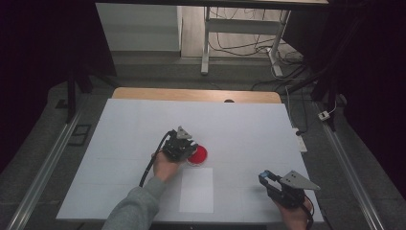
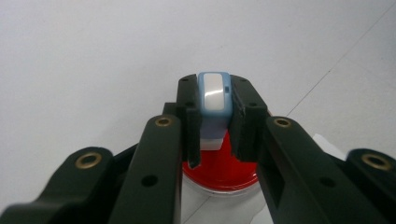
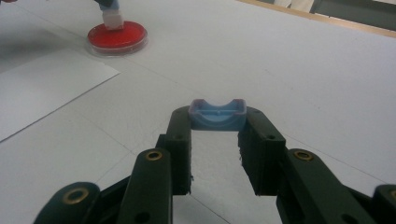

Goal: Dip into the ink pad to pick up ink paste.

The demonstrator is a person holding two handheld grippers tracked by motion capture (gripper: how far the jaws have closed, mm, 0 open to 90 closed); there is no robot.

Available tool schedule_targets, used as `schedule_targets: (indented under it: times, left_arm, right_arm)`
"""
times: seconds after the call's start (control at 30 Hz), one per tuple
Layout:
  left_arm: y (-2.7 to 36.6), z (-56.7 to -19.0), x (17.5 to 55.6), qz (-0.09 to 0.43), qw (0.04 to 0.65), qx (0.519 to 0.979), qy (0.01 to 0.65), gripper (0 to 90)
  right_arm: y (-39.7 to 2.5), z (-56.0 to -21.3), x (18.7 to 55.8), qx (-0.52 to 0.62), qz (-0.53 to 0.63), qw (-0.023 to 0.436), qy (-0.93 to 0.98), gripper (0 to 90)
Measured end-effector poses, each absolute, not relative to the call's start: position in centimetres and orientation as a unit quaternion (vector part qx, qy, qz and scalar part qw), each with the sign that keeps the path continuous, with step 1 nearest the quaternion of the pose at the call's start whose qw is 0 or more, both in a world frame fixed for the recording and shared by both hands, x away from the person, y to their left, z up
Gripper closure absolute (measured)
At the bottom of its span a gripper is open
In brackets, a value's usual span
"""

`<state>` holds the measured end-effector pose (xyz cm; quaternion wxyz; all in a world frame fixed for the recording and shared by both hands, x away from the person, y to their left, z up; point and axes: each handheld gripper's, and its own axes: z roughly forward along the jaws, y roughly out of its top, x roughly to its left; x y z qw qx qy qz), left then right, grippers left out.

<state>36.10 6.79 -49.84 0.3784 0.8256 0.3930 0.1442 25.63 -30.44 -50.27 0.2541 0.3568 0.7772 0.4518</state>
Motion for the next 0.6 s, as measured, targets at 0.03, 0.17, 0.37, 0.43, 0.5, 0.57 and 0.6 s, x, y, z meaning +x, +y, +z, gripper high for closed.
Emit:
schedule_targets:
  times: [0.03,0.17,0.37,0.43,0.5,0.57,0.6]
  left_arm:
    - [6.79,-49.94,36.13,0.143,0.376,0.827,0.393,75.7]
    - [6.95,-50.14,36.15,0.141,0.379,0.825,0.395,75.7]
    - [6.88,-50.3,35.95,0.145,0.377,0.826,0.394,75.8]
    - [6.84,-50.38,35.93,0.146,0.374,0.828,0.392,75.8]
    - [6.79,-50.48,35.93,0.147,0.371,0.83,0.39,75.8]
    - [6.79,-50.52,35.9,0.148,0.371,0.829,0.391,75.8]
    - [6.78,-50.53,35.89,0.148,0.371,0.829,0.392,75.8]
  right_arm:
    - [-30.44,-50.28,25.63,0.357,0.452,0.254,0.777,65.1]
    - [-30.46,-50.27,25.62,0.357,0.452,0.254,0.777,65.1]
    - [-30.39,-50.27,25.6,0.357,0.45,0.255,0.777,65.1]
    - [-30.38,-50.27,25.59,0.357,0.45,0.256,0.778,65.1]
    - [-30.39,-50.28,25.61,0.356,0.451,0.254,0.778,65.1]
    - [-30.38,-50.29,25.62,0.356,0.451,0.254,0.778,65.1]
    - [-30.38,-50.29,25.63,0.356,0.451,0.254,0.778,65.1]
